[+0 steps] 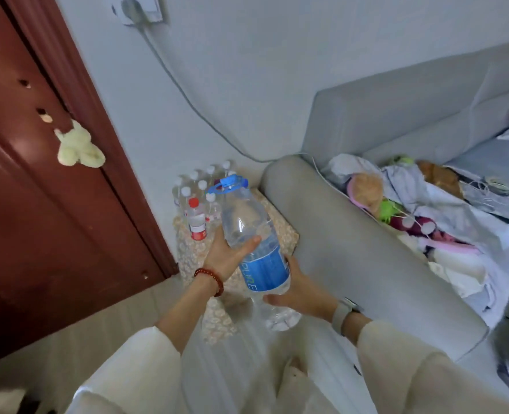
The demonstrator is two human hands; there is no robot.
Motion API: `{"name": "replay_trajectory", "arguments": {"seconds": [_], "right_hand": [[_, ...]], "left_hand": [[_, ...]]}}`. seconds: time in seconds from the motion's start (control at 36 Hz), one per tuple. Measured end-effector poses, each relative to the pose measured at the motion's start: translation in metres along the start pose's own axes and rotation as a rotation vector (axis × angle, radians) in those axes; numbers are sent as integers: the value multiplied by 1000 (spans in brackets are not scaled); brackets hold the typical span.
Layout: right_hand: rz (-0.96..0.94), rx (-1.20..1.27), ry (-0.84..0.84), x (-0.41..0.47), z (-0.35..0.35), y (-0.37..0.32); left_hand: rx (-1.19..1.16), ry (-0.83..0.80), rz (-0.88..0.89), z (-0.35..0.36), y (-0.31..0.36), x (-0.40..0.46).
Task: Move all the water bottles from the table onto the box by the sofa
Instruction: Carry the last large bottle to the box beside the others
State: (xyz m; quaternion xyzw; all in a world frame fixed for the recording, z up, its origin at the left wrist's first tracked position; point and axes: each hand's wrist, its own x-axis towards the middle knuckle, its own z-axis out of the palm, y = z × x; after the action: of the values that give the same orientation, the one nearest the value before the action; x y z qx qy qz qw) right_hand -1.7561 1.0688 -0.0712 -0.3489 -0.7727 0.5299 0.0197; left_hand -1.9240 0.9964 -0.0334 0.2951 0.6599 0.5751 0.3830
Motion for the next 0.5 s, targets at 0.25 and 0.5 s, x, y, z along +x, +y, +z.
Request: {"name": "replay_trajectory", "arguments": {"seconds": [0.25, 0.5], "right_hand": [[32, 90, -60, 171, -106, 56], [62, 92, -153, 337, -183, 115]], "left_hand": [[138, 36, -72, 64, -17, 193], [228, 65, -164, 108, -55, 361]]}}
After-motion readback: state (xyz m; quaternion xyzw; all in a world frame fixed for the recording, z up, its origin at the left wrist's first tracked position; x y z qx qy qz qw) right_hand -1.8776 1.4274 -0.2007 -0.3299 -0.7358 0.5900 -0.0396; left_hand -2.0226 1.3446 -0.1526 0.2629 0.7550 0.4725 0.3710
